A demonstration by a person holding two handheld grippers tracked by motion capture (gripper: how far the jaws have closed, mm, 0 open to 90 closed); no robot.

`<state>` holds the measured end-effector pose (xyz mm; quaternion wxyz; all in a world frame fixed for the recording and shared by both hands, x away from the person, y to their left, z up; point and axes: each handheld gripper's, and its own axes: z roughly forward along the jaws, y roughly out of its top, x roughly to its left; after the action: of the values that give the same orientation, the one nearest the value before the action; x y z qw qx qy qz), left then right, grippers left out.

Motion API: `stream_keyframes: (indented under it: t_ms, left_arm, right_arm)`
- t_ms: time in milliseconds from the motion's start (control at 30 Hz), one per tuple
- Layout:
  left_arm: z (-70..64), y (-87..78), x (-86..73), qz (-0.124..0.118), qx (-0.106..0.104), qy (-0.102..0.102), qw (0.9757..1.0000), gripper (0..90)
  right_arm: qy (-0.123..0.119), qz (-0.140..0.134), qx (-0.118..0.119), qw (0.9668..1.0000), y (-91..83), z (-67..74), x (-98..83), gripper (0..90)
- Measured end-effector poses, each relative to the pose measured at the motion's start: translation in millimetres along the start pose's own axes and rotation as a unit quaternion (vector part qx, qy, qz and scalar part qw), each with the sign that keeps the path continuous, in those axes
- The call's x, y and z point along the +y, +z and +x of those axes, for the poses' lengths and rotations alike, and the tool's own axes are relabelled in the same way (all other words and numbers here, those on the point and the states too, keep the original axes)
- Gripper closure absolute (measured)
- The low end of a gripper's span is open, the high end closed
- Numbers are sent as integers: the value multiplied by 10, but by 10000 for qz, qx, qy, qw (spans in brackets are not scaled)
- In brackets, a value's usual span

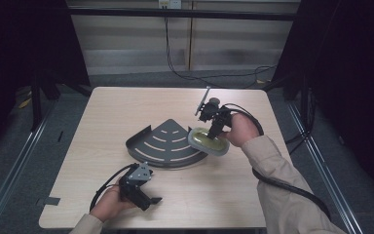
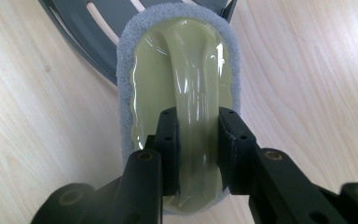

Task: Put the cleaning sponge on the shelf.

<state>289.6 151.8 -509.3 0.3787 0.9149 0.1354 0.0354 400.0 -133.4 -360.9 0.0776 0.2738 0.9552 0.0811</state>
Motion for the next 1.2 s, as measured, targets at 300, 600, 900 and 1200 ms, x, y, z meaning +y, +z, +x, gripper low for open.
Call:
stream_keyframes:
  t_ms: [300,600,900,1200]
  left_arm:
    - [1,0,0,0,-1,2,10000,0]
    - [1,-1,0,3,-5,0,10000,0]
    - [1,-1,0,6,-5,1,10000,0]
    - [1,-1,0,5,-5,0,10000,0]
  right_arm:
    - [55,25,-61,10000,50,2,127,718]
    - [73,63,-75,9999,93,24,274,718]
    - [176,13,-120,9998,120,33,399,717]
    - [318,-91,-120,9994,184,20,481,717]
